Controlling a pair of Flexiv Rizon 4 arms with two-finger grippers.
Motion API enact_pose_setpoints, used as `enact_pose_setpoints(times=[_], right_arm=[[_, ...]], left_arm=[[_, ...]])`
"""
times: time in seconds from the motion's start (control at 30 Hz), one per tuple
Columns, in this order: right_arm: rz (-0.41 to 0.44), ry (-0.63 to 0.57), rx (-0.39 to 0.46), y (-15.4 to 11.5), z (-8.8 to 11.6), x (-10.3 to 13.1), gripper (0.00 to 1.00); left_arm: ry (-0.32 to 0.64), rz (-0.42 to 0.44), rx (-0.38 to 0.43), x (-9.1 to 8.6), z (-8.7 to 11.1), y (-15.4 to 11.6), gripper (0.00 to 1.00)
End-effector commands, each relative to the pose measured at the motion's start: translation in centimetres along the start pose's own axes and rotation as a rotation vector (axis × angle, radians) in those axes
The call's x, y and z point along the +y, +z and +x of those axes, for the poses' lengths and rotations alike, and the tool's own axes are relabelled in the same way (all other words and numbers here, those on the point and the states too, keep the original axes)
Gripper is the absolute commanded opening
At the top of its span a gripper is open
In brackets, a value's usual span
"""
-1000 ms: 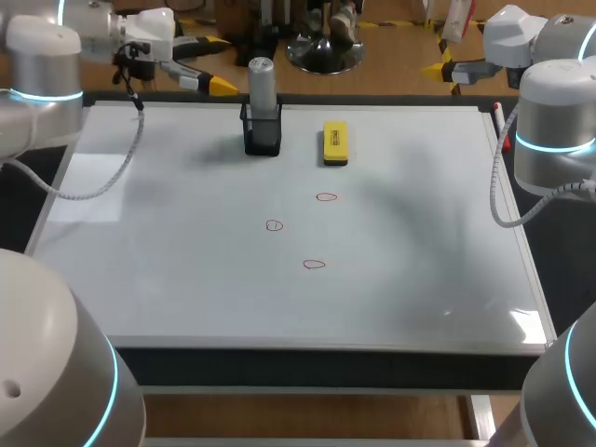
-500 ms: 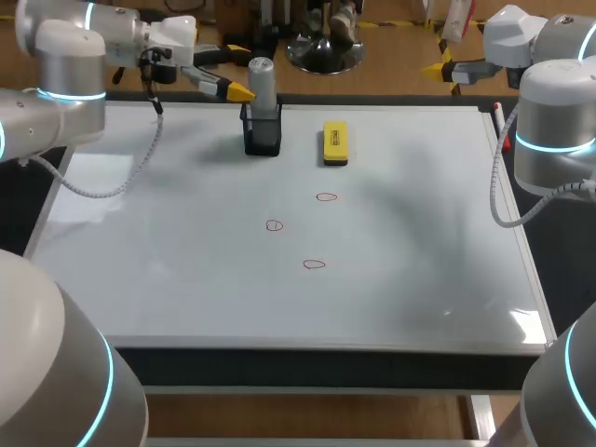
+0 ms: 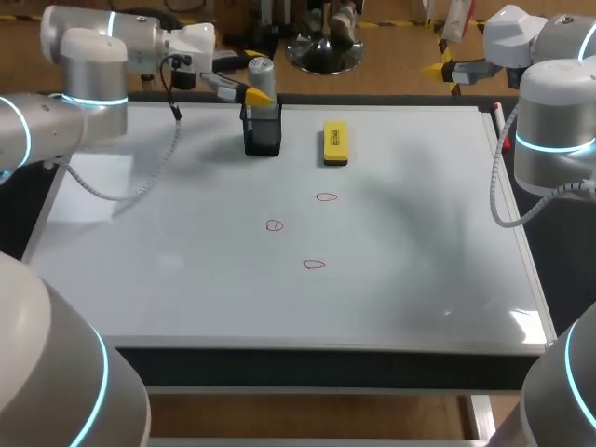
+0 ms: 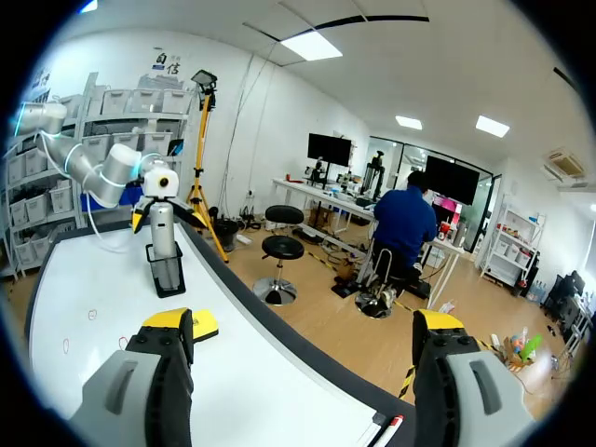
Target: Pick up the inspection probe, press it on each red-marked spot on the whiteboard one by one, put down the probe, pick up the eraser, and wipe off all the red marks.
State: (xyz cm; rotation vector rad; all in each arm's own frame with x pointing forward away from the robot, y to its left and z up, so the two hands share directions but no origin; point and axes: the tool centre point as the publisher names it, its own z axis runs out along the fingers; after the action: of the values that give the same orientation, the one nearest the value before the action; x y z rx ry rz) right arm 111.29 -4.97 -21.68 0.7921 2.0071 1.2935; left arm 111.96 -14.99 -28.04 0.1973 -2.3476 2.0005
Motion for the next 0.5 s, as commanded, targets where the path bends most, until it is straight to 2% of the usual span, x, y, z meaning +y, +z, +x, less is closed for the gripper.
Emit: enact_pose_setpoints(times=[0.03, 0.5], right_arm=[[-0.001, 0.000, 0.001, 0.03, -0.05, -0.04, 1.00], [-0.001, 0.000, 0.001, 0.03, -0.05, -0.04, 1.00]], left_arm=[[0.001, 0.007, -0.001, 0.21, -0.18, 0.67, 1.00], [-0.002, 0.016, -0.012, 0.11, -0.39, 1.58, 1.00]])
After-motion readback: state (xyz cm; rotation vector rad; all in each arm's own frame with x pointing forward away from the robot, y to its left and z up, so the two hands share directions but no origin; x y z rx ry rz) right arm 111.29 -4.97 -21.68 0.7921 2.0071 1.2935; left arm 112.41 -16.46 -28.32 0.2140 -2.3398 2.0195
